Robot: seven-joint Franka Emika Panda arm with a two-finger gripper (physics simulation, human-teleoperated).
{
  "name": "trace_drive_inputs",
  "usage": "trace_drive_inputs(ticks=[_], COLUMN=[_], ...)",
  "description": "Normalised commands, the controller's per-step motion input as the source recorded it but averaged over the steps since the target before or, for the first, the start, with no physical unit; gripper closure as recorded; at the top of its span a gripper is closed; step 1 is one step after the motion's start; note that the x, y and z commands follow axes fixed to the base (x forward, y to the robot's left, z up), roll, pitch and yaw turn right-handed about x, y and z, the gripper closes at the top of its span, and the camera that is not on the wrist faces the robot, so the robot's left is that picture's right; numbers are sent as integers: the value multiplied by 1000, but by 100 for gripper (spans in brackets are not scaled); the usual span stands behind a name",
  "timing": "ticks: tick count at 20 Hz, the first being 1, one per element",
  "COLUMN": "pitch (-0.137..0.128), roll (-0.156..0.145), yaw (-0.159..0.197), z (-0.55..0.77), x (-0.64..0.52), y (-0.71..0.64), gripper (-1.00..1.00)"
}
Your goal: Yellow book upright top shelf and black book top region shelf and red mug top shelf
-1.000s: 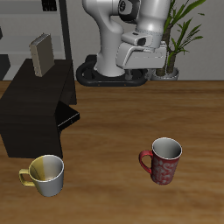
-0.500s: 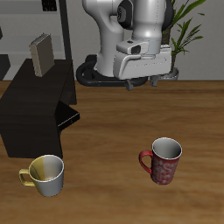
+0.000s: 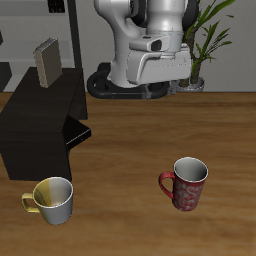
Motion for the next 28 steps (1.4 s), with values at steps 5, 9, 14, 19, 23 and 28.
trace_drive_inputs(ticks=[5,9,14,19,23,28], pitch=[-12,-17,-23,46,16,-27], roll=[-63,6,12,-98,228,113], yaw=[-13,79,73,105,-143,-7], z=[70,-117,-55,-105,26,-9], x=[544,320,355,307,95,-55], y=[-125,281,177,167,372,421], gripper=[-100,-100,-100,-100,-100,-100])
